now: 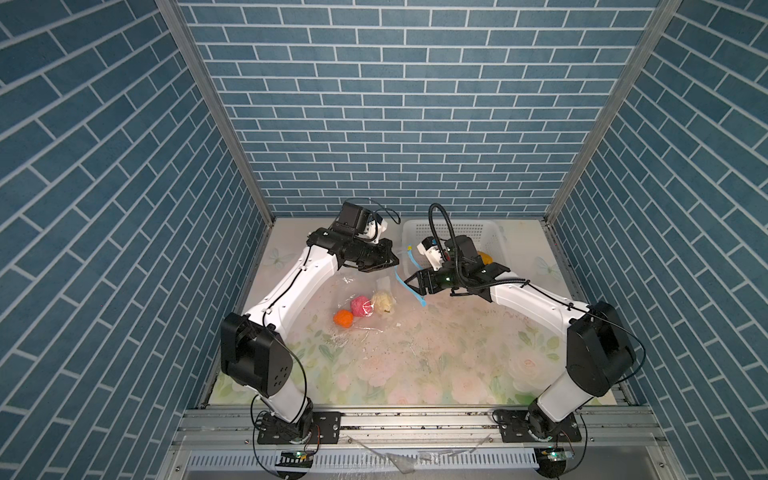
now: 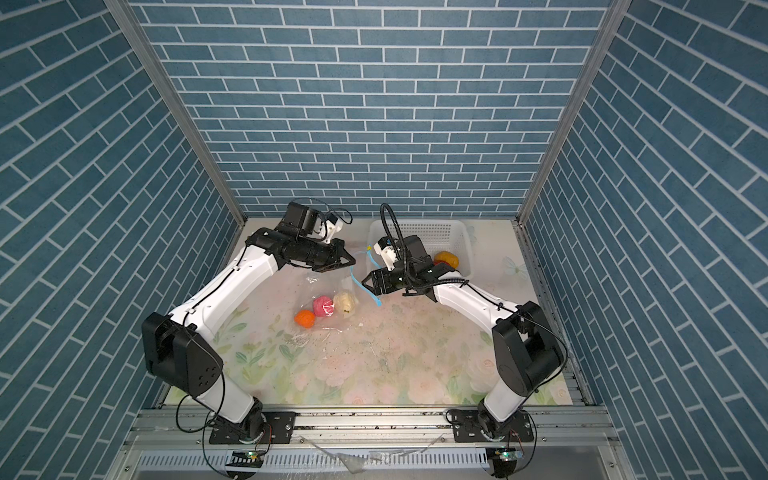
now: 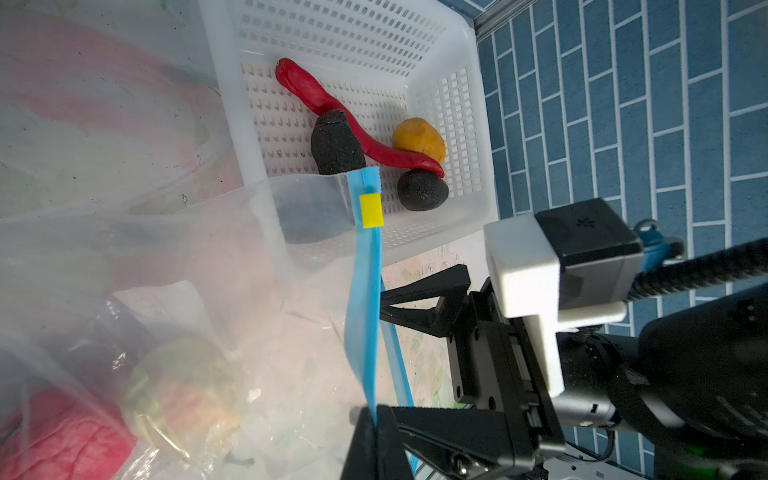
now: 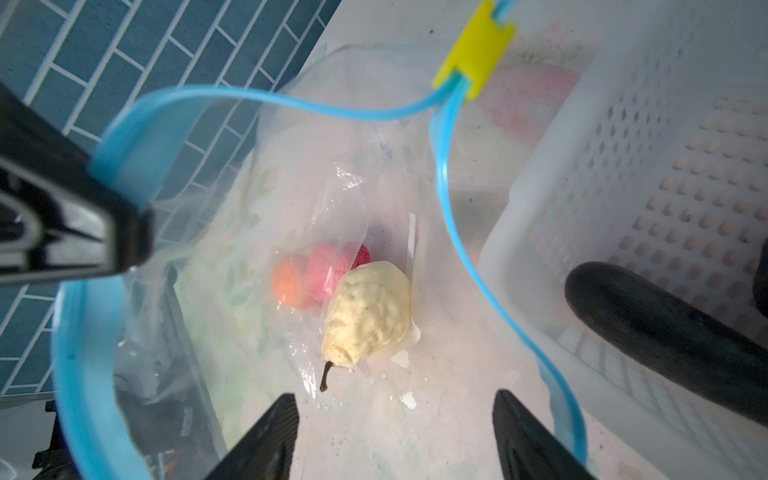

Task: Place the food in the zip-top bag and seal the zipper
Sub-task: 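Lower the cream pear into the bag and open the right gripper, then raise the right gripper from the bag and move it over the basket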

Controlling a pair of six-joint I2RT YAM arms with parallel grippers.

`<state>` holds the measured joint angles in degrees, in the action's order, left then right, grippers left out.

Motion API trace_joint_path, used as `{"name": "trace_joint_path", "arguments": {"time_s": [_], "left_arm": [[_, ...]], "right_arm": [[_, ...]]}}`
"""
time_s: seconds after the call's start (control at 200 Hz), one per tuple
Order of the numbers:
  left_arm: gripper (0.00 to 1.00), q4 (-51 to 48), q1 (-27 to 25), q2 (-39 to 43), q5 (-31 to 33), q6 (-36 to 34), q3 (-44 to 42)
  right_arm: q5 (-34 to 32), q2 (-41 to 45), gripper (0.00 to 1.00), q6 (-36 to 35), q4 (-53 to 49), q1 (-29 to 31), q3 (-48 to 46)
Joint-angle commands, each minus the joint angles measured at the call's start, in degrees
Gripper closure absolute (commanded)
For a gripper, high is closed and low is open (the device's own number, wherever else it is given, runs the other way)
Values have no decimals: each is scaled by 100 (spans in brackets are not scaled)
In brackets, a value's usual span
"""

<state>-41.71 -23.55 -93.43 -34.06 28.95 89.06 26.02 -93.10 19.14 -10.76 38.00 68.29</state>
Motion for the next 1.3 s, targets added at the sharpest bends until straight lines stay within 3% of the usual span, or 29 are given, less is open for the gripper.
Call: {"name": "trace_joint_path", "arguments": {"time_s": [0.0, 0.37, 0.71, 1.065, 1.295], "left_arm": [[100, -41, -13, 181, 67, -110, -61], [100, 200, -16, 186, -39, 32, -243], [100, 235, -10, 176, -100, 40, -275], [100, 208, -17, 155, -118, 53, -176], [100, 118, -10, 134, -101, -3, -99]], "right_arm": [[-251, 439, 27, -33, -236, 41, 24], [-1676, 907, 27, -794, -1685, -67, 595], [-1894, 850, 28, -867, -2149, -410, 923], [-2337, -287, 29, -1684, -4061, -728, 2512], [-2540, -1087, 29, -1721, -4769, -853, 3516]]}}
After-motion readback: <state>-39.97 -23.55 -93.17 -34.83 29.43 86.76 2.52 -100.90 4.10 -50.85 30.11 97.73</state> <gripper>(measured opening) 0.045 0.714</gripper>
